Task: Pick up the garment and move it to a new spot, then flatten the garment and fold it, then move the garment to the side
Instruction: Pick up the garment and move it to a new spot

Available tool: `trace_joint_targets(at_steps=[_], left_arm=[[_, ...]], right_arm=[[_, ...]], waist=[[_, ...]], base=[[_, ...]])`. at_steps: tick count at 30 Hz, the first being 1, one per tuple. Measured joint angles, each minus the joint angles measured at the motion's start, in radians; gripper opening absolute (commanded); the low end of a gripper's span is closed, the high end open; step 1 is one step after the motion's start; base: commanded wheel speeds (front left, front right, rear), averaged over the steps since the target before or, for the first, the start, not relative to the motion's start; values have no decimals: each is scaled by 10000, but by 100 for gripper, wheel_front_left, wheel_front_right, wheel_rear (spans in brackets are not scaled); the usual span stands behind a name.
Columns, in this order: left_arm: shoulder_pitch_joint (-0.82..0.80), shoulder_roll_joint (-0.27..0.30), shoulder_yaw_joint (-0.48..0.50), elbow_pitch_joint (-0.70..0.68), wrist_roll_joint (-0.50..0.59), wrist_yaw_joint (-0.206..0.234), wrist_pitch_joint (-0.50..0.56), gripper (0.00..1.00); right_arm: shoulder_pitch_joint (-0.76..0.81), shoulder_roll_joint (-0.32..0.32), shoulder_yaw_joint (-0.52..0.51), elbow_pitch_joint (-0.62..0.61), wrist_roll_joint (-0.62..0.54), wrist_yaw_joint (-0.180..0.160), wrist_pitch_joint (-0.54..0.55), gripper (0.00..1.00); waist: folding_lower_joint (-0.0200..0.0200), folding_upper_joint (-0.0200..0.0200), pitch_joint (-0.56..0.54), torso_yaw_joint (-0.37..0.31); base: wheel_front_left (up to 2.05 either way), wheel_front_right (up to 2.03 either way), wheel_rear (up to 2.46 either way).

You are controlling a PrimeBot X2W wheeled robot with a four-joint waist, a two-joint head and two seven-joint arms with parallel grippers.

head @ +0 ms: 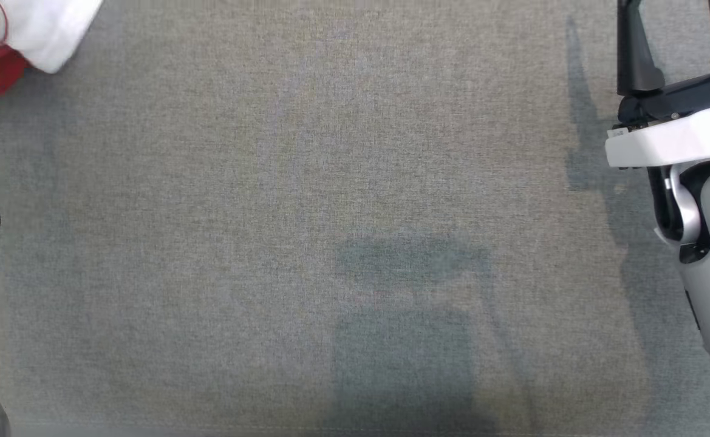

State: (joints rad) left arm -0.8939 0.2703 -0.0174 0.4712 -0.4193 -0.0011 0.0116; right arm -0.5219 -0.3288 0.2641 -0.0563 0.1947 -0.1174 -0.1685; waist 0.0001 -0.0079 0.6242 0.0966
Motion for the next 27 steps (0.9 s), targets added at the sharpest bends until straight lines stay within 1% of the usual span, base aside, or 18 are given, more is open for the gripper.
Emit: trace_joint_targets(at_steps=[3, 7, 8, 14, 17, 24, 27], left_arm=[[-190, 104, -144, -165, 54, -305, -383, 0], [-349, 284, -430, -439, 184, -872, -769, 0], [-377, 297, -499, -522, 182, -949, -825, 0], [-471, 337, -1221, -813, 188, -1218, -886, 0], [-471, 431, -1722, -1014, 196, -1237, -817, 0], [-243, 748, -2654, -1791, 38, -1308, -347, 0], [259, 1049, -3388, -2385, -372, -1308, -42, 0]], right_arm=[[80, 176, 0, 221, 48, 0, -205, 100], [373, 274, -29, 529, 274, 0, -341, 100], [442, 343, -31, 612, 314, 0, -384, 100], [904, 673, -38, 1032, 468, -2, -522, 100], [1176, 869, -4, 1229, 537, -2, -604, 100], [1850, 1099, 0, 1643, 619, -2, -700, 100], [2126, 1126, -2, 1810, 623, -2, -702, 100]], waist=[[0, 0, -342, -56], [-1, 0, -825, -162], [-1, 0, -951, -195], [-1, 0, -1701, -467], [-2, 0, -2068, -667], [-1, 1, -2894, -1314], [-2, 0, -3255, -1630]], base=[[0, 0, 0], [0, 0, 0], [0, 0, 0], [0, 0, 0], [0, 0, 0], [0, 0, 0], [0, 0, 0]])
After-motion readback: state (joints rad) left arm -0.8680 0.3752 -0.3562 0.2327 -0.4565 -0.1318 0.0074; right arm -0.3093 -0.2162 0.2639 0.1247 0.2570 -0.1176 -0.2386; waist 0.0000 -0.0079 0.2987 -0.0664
